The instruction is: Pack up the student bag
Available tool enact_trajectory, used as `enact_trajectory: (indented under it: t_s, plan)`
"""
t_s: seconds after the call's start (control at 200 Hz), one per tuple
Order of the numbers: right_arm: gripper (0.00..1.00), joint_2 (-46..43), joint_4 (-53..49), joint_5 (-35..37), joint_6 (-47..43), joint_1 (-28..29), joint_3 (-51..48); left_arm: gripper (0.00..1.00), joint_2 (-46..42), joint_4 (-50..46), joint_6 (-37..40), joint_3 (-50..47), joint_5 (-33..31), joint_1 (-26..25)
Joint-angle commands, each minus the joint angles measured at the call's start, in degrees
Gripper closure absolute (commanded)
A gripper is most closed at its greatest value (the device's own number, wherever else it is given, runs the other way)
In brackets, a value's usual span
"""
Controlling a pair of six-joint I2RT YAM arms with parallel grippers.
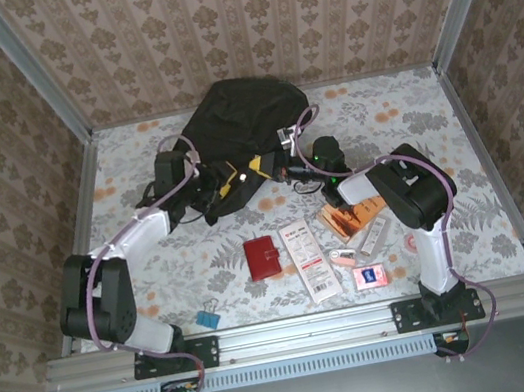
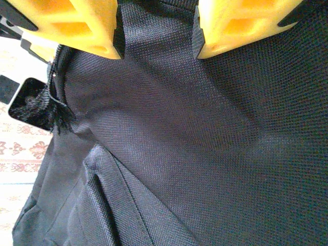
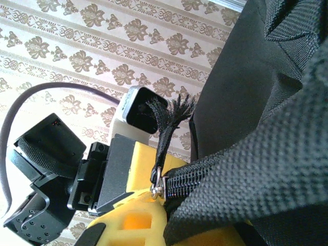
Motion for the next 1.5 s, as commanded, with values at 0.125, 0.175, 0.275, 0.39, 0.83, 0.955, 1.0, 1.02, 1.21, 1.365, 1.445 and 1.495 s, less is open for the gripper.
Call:
enact_trajectory:
  t_s: [0.125,0.175,0.275,0.39,0.83,0.955,1.0,1.02,1.21,1.365,1.445,1.495]
  plan:
    - [1.0,-0.8,4.8,-0.8,0.5,0.3,1.6,0.58,-2.6,0.0,-2.8,-1.3,2.6,0.2]
    - [1.0,-0.9,4.8,-0.7,0.5,0.3,1.6,0.58,-3.2,-1.6,-1.7,-1.4,1.6,0.3]
    - [1.0,-1.2,4.8,-0.6,0.6,0.3,1.7,0.58,-4.0,-2.2,-1.2,-2.5,0.8,0.4]
    - [1.0,-1.1,4.7,-0.7,0.5,0.3,1.7,0.58,-4.0,0.4,-2.8,-4.0,1.3,0.5]
    - [1.0,-0.5,4.8,-0.7,0.3,0.5,0.9,0.58,-5.7,7.4,-7.2,-3.3,3.1,0.6]
    - [1.0,-0.5,4.8,-0.6,0.4,0.5,1.0,0.58,-6.2,9.3,-8.0,-4.7,3.1,0.7]
    - [1.0,-0.4,4.8,-0.7,0.5,0.5,1.0,0.59,-6.3,10.4,-8.6,-5.3,3.2,0.8]
    - [1.0,-0.4,4.8,-0.7,0.5,0.5,1.0,0.59,-6.3,10.9,-8.8,-5.5,3.2,0.8]
    - [1.0,-0.6,4.7,-0.8,0.7,0.3,1.1,0.6,-6.6,11.0,-8.4,-5.8,3.9,0.8]
    - [1.0,-1.2,4.5,-1.0,0.6,0.1,1.0,0.6,-7.8,3.3,-3.8,-5.9,2.0,2.2]
    - [1.0,-1.7,4.1,-1.2,0.2,0.1,0.7,0.59,-8.6,-0.4,-2.6,-6.7,0.3,3.6]
    - [1.0,-1.9,3.9,-1.4,-0.1,0.1,0.7,0.58,-8.5,-1.7,-1.9,-6.8,0.2,4.1]
